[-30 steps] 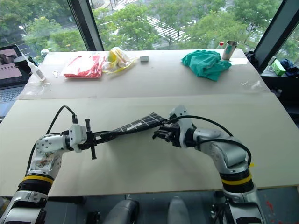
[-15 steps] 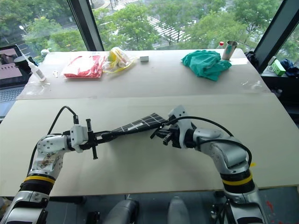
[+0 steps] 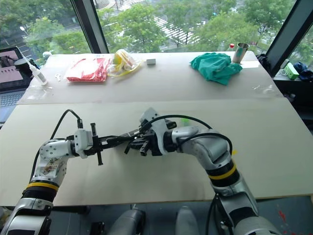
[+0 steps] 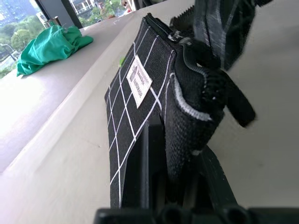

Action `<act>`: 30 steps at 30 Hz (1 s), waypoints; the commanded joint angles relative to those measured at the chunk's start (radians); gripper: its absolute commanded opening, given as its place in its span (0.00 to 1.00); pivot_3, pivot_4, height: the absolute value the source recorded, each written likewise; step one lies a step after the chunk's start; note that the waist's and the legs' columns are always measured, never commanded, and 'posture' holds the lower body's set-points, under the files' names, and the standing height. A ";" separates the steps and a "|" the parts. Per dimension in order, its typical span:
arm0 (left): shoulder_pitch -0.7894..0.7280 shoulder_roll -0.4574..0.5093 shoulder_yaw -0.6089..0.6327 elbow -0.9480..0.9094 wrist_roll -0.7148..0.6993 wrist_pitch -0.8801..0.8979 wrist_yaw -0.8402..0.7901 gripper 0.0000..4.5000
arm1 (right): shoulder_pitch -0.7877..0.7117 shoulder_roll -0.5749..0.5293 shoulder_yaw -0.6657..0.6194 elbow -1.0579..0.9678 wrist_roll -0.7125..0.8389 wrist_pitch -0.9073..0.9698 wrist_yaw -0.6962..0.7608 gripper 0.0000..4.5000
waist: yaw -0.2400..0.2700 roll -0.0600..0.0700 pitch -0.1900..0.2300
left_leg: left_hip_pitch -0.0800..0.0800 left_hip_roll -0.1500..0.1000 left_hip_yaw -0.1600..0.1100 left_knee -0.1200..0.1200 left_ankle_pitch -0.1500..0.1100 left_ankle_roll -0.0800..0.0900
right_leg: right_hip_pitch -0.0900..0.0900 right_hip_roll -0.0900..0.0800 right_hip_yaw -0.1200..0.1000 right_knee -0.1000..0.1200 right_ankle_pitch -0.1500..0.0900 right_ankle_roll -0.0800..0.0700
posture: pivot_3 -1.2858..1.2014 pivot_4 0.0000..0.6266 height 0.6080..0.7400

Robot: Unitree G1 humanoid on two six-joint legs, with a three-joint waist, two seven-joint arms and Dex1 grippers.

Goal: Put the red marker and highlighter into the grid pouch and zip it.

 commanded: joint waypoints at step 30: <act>0.041 0.021 0.028 -0.057 -0.018 0.002 -0.001 0.00 | 0.383 -0.466 -0.471 0.002 -0.252 -0.504 -0.030 0.46 | -0.004 0.000 0.000 | 0.001 0.001 0.009 -0.001 -0.001 0.002 | 0.000 0.001 0.001 0.000 0.000 0.000 | 0.52 0.24 1.00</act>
